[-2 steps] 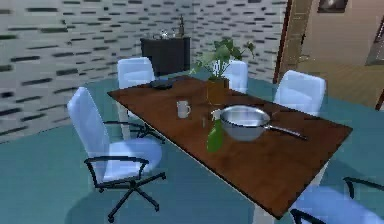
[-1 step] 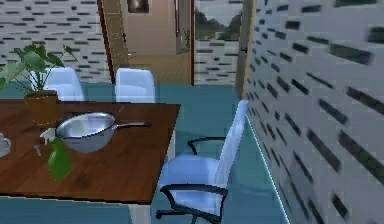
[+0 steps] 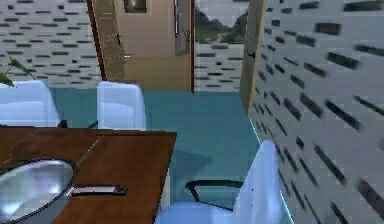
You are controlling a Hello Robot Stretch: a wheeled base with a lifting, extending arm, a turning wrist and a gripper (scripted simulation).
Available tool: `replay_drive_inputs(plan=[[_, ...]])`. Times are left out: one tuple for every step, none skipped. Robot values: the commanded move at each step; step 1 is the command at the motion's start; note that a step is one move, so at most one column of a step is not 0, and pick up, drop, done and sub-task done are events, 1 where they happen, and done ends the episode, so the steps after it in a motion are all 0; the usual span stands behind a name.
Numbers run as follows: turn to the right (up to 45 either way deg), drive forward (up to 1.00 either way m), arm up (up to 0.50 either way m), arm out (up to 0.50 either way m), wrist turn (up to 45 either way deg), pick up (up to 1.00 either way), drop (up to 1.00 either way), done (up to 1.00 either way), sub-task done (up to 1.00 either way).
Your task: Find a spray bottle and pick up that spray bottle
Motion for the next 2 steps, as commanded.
replay_drive_inputs(plan=[[-45.0,0.0,0.0,0.0,0.0,0.0,0.0,0.0,0.0],[-45.0,0.0,0.0,0.0,0.0,0.0,0.0,0.0,0.0]])
